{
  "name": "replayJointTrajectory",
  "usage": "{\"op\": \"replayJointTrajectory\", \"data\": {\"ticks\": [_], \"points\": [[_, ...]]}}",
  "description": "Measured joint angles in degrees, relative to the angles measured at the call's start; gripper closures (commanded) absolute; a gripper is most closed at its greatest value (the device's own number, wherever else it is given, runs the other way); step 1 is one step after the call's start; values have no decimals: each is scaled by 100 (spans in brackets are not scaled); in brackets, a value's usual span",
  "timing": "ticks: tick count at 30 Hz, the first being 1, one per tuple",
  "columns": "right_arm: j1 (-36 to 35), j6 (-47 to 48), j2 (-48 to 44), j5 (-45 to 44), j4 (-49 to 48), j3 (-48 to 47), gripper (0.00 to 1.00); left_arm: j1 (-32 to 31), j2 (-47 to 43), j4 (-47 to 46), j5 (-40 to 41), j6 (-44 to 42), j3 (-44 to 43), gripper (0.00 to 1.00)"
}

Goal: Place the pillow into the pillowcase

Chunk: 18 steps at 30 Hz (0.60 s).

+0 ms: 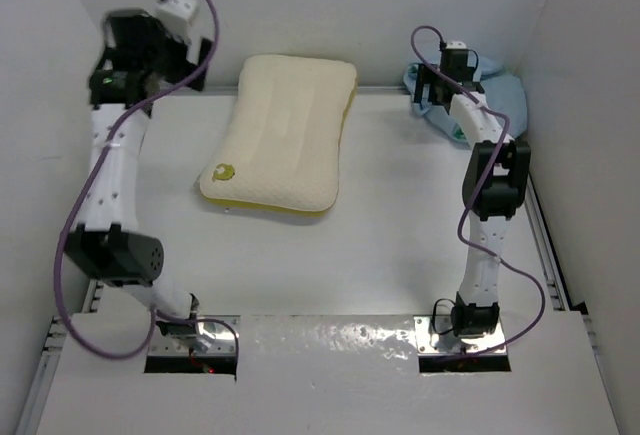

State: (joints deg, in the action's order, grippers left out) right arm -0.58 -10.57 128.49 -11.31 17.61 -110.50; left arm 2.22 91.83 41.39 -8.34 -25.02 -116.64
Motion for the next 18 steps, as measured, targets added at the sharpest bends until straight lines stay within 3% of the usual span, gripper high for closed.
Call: {"op": "replayJointTrajectory", "data": {"ticks": [5,8,11,12,13,15,18], "points": [[251,20,669,-321,-339,-745,1,-595,1316,136,-133,0,1792,0],[369,68,1174,-529,-476,-1178,9,-907,2063,269,-319,83,2269,0],[411,151,1576,-535,-590,-1285,30,-1012,2286,190,-535,269,2312,0],[409,177,1681,-516,-577,-1281,42,-1010,2247,127,-614,326,2319,0],[409,197,1764,-485,-551,-1244,70,-1008,2205,11,-651,380,2363,1],[398,181,1794,-315,-505,-1023,96,-981,2103,-278,-645,483,2592,18],[372,146,1692,15,-577,-566,100,-979,2013,-752,-514,466,3123,72]]}}
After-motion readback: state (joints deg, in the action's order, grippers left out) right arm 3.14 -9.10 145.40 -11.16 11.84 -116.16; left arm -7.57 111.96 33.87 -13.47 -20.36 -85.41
